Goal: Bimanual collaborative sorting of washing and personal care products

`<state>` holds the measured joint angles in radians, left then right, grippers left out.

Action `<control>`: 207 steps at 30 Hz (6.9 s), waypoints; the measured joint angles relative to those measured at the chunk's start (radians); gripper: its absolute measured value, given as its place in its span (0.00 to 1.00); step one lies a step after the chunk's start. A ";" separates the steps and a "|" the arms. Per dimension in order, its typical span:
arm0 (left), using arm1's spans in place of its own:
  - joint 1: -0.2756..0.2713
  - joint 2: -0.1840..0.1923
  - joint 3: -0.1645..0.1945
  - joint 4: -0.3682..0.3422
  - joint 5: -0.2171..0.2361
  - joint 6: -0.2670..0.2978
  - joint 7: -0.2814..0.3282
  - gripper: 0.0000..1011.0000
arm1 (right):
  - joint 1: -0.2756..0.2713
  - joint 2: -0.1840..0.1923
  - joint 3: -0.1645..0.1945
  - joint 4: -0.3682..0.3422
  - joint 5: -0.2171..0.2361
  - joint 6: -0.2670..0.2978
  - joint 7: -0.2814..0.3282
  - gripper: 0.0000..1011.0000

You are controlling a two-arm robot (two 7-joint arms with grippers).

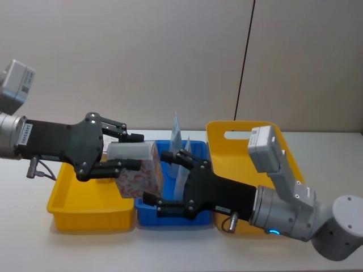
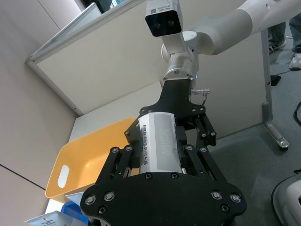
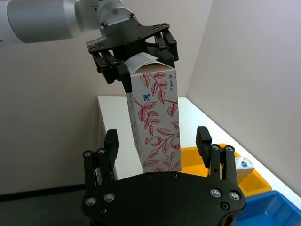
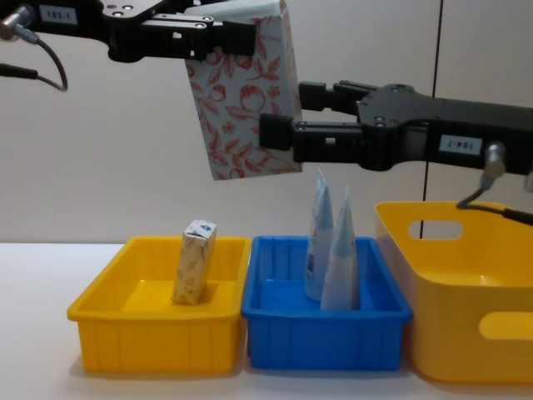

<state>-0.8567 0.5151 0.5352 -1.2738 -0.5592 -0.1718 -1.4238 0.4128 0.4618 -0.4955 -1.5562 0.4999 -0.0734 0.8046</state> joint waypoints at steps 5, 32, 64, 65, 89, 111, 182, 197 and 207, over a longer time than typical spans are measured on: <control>0.000 0.000 0.000 0.000 0.000 0.000 0.000 0.39 | 0.012 -0.006 -0.013 0.010 -0.015 -0.007 -0.008 0.99; 0.000 0.000 0.000 0.000 0.000 0.000 0.001 0.39 | 0.046 -0.047 -0.069 0.044 -0.091 -0.035 -0.103 0.49; 0.000 0.000 0.000 0.000 0.000 0.000 0.000 0.99 | 0.024 0.004 -0.060 -0.012 -0.034 -0.035 -0.113 0.37; 0.000 0.000 0.000 0.000 0.000 0.000 0.000 0.99 | 0.022 0.008 -0.059 -0.015 -0.033 -0.035 -0.112 0.37; 0.000 0.000 0.000 0.000 0.000 0.000 0.000 0.99 | -0.100 0.155 -0.012 -0.148 0.058 -0.001 -0.105 0.37; 0.000 0.000 0.000 0.000 0.000 0.000 0.000 0.99 | -0.218 0.195 0.129 -0.209 0.084 0.012 -0.294 0.37; 0.000 0.000 0.000 0.000 0.000 0.000 0.000 0.99 | 0.182 -0.240 0.125 0.612 -0.418 0.082 -1.113 0.37; 0.000 0.000 0.000 0.000 0.000 0.000 0.000 0.99 | 0.346 -0.331 0.095 0.860 -0.465 -0.040 -1.092 0.37; 0.000 0.000 0.000 0.000 0.000 0.000 0.000 0.99 | 0.397 -0.369 0.130 0.919 -0.439 -0.019 -1.082 0.37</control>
<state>-0.8567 0.5151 0.5353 -1.2737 -0.5593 -0.1719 -1.4238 0.8093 0.0924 -0.3650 -0.6375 0.0608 -0.0927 -0.2773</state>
